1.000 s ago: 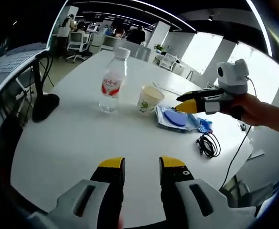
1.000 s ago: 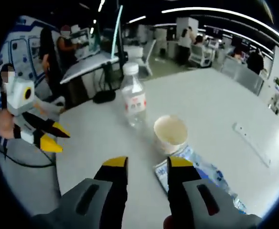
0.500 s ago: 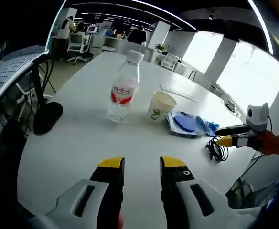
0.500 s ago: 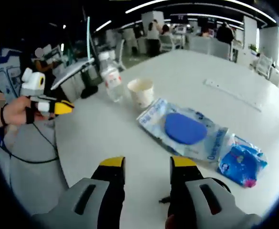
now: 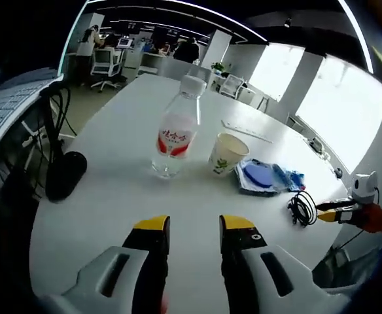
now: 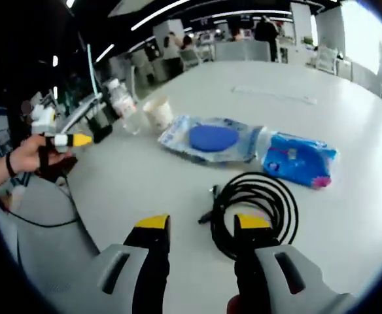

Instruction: Arrange the tabletop items into an orderly group along one side of the table until the central work area is clear of visible clutter.

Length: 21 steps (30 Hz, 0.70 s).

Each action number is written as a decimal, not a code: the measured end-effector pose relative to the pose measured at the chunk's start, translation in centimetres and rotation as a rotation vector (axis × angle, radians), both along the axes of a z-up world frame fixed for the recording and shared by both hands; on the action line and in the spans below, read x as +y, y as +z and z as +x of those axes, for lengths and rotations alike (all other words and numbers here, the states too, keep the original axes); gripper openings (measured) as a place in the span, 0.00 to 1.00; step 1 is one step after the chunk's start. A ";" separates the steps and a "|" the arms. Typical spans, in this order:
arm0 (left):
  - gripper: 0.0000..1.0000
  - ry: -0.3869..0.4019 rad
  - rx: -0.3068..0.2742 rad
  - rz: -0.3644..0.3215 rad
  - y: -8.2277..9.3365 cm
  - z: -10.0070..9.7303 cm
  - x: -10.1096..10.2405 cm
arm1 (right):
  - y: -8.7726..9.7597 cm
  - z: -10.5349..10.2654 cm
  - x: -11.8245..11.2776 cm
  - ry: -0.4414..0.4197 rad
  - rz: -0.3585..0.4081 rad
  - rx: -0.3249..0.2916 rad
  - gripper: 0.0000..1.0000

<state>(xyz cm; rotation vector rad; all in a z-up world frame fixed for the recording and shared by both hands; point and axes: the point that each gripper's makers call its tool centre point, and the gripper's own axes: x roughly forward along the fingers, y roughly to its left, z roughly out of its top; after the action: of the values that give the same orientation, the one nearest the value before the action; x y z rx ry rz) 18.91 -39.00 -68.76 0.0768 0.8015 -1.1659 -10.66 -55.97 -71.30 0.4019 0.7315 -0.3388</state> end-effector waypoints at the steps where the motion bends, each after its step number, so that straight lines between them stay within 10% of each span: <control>1: 0.29 -0.006 -0.003 0.003 0.1 0.1 0.0 | 0.0 -0.3 0.0 -0.009 0.000 0.000 0.37; 21: 0.30 0.004 -0.030 -0.030 2.2 2.6 -2.4 | -0.2 -3.5 0.8 -0.193 0.056 -0.066 0.41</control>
<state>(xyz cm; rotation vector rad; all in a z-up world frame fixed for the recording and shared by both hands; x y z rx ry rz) 21.48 -41.38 -66.52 0.0670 0.7575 -1.1699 -14.17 -55.20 -71.49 0.5361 0.6404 -0.4854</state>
